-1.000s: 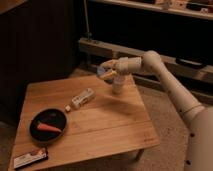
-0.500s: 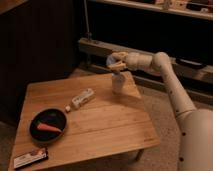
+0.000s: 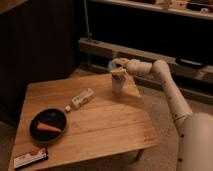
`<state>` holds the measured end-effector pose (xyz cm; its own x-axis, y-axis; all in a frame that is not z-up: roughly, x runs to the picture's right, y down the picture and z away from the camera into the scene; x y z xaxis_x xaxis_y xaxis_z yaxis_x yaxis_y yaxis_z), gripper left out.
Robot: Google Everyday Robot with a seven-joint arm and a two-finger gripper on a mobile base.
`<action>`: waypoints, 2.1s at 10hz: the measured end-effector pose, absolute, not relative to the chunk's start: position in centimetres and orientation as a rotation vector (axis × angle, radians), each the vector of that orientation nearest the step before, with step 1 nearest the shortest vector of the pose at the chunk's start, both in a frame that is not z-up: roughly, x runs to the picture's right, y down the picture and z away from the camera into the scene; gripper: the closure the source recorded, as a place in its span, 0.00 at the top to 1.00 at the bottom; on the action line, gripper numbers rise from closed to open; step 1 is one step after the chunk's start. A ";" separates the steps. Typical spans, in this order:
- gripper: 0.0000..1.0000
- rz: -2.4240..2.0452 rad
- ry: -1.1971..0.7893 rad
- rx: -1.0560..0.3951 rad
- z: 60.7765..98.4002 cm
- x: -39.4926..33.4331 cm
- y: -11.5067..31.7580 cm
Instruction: Place the white sponge in the ceramic cup
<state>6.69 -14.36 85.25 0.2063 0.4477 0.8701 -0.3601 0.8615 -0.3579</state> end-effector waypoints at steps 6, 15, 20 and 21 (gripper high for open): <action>0.00 0.584 -1.227 -0.117 88.9 6.0 -12.8; 0.75 0.606 -1.202 -0.071 88.6 9.1 -11.0; 0.80 0.608 -1.180 -0.073 87.5 10.7 -9.5; 0.80 0.614 -1.177 -0.046 86.8 11.6 -9.6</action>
<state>11.57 -9.55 86.77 0.2408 0.4722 0.8480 -0.4251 0.8367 -0.3452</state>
